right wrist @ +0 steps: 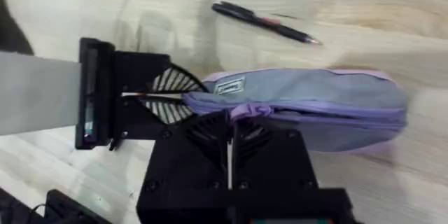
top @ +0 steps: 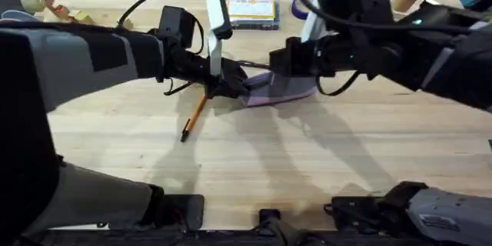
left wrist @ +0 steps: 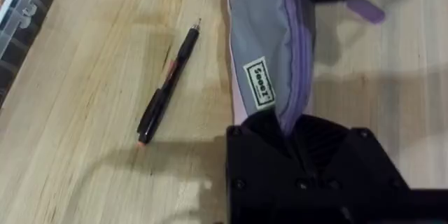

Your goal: Unzip the bag, pick up the pens from the table one at a time and place them inside, then zip the bag closed.

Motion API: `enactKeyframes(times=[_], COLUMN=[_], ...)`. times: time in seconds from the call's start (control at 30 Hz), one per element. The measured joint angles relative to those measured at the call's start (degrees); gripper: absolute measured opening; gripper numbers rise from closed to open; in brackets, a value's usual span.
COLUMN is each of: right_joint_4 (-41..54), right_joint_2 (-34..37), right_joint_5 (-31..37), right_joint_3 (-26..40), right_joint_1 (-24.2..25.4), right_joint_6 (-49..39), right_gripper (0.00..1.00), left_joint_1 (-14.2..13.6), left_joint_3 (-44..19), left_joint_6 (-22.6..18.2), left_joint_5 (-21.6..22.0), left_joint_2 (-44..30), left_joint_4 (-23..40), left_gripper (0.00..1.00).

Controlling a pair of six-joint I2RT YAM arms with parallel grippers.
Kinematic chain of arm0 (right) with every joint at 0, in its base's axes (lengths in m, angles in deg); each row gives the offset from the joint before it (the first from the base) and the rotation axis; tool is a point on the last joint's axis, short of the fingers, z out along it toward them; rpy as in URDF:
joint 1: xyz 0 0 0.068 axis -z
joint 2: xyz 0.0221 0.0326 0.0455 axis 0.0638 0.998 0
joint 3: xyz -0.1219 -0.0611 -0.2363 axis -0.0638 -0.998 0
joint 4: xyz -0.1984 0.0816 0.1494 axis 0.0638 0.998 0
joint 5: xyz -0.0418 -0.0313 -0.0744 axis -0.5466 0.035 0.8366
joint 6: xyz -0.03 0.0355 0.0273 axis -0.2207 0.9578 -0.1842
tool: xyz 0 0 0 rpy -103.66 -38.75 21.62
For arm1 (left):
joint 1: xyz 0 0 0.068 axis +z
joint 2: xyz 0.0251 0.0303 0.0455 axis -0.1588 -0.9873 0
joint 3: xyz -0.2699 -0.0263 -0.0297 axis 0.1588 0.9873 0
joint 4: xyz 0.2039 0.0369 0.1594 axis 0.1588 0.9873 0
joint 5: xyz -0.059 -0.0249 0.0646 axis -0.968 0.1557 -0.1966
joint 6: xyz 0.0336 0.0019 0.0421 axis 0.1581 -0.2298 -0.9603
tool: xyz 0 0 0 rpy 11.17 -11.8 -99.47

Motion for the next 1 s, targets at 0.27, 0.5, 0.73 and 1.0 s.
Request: enactKeyframes(times=[0.27,0.5,0.73,1.0], right_joint_4=[-3.85,-8.77,-12.45,-13.6], right_joint_2=[1.81,4.59,6.48,6.48], right_joint_5=[0.84,1.29,2.61,3.35], right_joint_3=[-0.02,-0.02,-0.07,-0.09], right_joint_1=[-4.21,-7.6,-10.68,-12.49], right_joint_6=[1.08,2.74,3.17,3.17], right_gripper=[0.031,0.031,0.031,0.031], left_joint_1=[0.07,0.07,0.52,0.59], left_joint_3=[0.0,0.0,0.0,0.0], left_joint_6=[0.01,0.01,0.01,0.01], left_joint_5=[0.11,0.11,0.15,0.07], left_joint_2=[0.0,0.0,0.0,0.0], left_joint_4=[-0.01,-0.07,0.07,0.24], left_gripper=[0.042,0.042,0.042,0.042])
